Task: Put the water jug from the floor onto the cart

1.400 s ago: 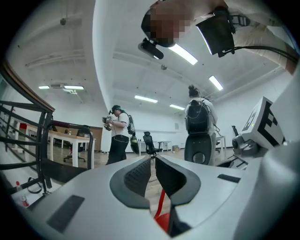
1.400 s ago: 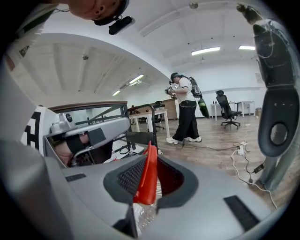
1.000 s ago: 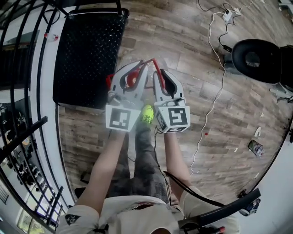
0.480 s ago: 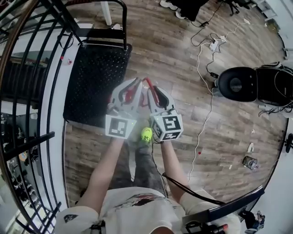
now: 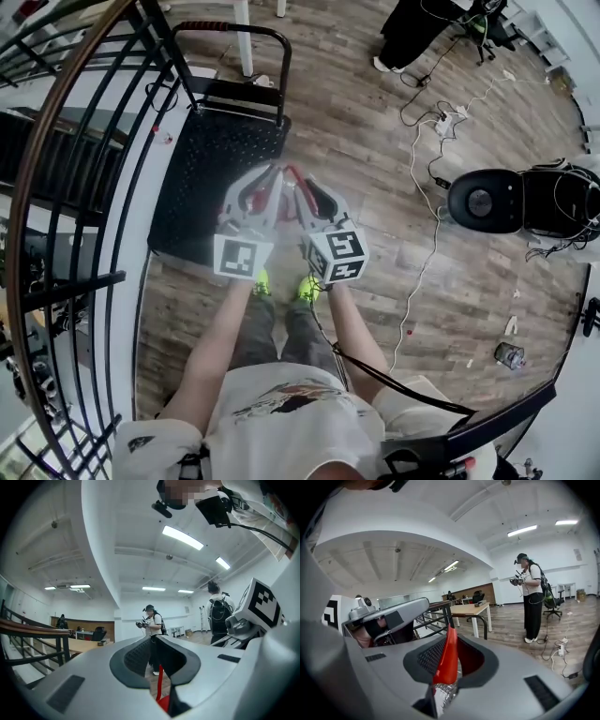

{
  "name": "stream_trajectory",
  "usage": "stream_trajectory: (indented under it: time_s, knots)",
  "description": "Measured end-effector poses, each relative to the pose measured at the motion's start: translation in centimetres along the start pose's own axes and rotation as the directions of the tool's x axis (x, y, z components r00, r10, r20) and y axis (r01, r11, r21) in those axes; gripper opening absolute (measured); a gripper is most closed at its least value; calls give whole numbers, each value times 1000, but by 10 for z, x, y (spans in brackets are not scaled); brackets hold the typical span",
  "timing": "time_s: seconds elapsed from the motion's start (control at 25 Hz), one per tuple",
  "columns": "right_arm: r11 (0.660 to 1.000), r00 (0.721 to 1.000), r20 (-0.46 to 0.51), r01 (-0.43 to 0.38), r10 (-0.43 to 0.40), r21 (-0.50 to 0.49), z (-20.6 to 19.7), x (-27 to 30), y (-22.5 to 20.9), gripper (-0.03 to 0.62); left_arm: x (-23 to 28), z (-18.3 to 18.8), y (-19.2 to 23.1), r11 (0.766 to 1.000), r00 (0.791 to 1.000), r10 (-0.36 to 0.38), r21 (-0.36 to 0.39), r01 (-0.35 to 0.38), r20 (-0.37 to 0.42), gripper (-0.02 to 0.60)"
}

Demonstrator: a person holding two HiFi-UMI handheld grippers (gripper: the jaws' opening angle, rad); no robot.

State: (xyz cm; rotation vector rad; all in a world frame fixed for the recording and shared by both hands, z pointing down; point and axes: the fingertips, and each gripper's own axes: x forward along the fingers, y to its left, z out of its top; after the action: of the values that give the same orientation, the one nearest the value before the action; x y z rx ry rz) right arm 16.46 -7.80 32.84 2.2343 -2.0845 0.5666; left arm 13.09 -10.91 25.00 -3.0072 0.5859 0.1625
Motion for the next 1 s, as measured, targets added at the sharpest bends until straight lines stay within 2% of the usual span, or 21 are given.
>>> stream_trajectory:
  time_s: [0.4, 0.84, 1.0]
  knots:
    - [995, 995, -21, -96, 96, -8, 4, 49, 77, 71, -46, 13, 77, 995, 995, 100, 14, -100, 0, 14]
    - [986, 985, -36, -169, 169, 6, -2, 92, 131, 72, -83, 10, 138, 986, 987, 159, 43, -159, 2, 14]
    - [974, 973, -52, -227, 226, -2, -2, 110, 148, 72, -93, 4, 161, 974, 975, 221, 46, -220, -19, 14]
